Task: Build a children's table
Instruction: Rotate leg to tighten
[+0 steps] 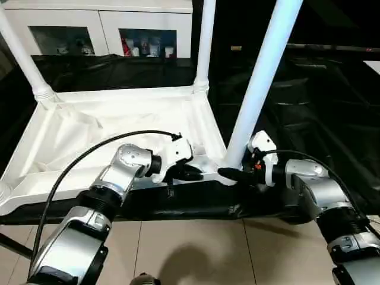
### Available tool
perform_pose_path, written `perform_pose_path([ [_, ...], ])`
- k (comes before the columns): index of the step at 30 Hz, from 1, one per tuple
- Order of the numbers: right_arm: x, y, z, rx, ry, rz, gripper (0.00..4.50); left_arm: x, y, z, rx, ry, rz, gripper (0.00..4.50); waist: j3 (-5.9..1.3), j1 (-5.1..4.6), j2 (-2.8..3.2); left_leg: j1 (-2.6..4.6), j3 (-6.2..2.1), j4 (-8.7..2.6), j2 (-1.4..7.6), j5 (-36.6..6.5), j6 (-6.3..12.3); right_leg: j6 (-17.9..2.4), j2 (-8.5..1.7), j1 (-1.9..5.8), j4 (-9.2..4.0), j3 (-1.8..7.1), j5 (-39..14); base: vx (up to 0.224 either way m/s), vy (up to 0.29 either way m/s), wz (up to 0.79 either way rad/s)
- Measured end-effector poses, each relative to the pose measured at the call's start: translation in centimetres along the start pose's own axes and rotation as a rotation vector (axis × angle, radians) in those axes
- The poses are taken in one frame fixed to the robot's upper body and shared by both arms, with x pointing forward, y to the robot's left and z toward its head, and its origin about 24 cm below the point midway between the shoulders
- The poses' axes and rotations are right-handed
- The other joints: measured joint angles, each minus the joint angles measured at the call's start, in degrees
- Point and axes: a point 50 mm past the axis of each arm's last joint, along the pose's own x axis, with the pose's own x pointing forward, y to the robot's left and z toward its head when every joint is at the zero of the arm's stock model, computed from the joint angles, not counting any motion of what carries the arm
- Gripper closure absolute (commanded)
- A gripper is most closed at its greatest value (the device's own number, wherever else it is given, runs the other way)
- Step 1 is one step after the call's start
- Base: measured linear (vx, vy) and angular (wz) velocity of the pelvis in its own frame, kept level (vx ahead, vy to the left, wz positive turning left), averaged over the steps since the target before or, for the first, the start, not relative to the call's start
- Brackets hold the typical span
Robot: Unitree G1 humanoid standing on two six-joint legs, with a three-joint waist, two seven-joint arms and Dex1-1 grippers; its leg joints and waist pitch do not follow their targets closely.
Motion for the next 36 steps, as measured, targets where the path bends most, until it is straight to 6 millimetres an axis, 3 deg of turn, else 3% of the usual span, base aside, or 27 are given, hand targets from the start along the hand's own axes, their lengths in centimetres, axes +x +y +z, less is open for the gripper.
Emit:
perform_pose_path([
  [5, 1.0, -0.4, -0.4, 0.05, -0.046, -0.143, 1.76, 0.6, 0.5, 0.0, -0.04, -0.004, 0.097, 4.5, -0.01, -0.59, -0.02, 0.07, 0.0, 0.06, -0.01, 0.0, 0.0, -0.06, 0.0, 0.05, 0.03, 0.04, 0.05, 0.0, 0.0, 0.0],
  [12, 4.6, -1.9, 0.6, 0.283, -0.108, -0.642, 1.77, 3.9, 1.9, 1.5, -0.174, 0.02, 0.359, 4.5, 0.04, -2.3, -0.19, 0.1, -0.02, 0.24, -0.07, 0.0, 0.0, -0.03, 0.0, 0.01, -0.03, 0.15, 0.04, 0.0, 0.0, 0.0],
  [16, 5.4, -2.1, 1.2, 0.321, -0.1, -0.774, 1.77, 5.0, 1.9, 2.2, -0.203, 0.016, 0.416, 4.5, 0.03, -2.75, -0.19, 0.1, -0.04, 0.11, -0.08, 0.0, 0.0, -0.07, 0.0, 0.01, -0.04, 0.11, 0.06, 0.0, 0.0, 0.0],
  [21, 5.9, -2.0, 1.4, 0.301, -0.096, -0.801, 1.77, 5.0, 2.0, 2.3, -0.185, 0.014, 0.421, 4.5, 0.02, -2.73, -0.17, 0.09, -0.06, 0.03, -0.08, 0.0, 0.0, -0.24, 0.0, 0.01, -0.02, 0.06, 0.18, 0.0, 0.0, 0.0],
  [24, 6.1, -2.0, 1.5, 0.3, -0.104, -0.809, 1.07, 5.0, 2.0, 2.2, -0.168, 0.013, 0.423, 4.5, 0.02, -2.78, -0.17, 0.09, -0.06, 0.03, -0.08, 0.0, 0.0, -0.24, 0.0, 0.01, -0.03, 0.07, 0.17, 0.0, 0.0, 0.0],
  [30, 6.0, -2.0, 1.3, 0.272, -0.1, -0.789, 0.64, 4.7, 2.1, 2.0, -0.144, 0.011, 0.41, 4.5, 0.03, -2.9, -0.16, 0.09, -0.06, -0.09, -0.08, 0.0, 0.0, -0.23, 0.0, -0.03, -0.02, 0.04, 0.17, 0.0, 0.0, 0.0],
  [36, 3.5, -1.8, 0.3, 0.143, -0.101, -0.586, 0.49, 3.6, 2.3, 1.6, -0.086, 0.01, 0.359, 4.5, 0.06, -2.36, -0.21, 0.01, -0.07, -0.15, -0.06, 0.0, 0.0, -0.16, 0.0, -0.06, -0.03, -0.02, 0.13, 0.0, 0.0, 0.0],
])
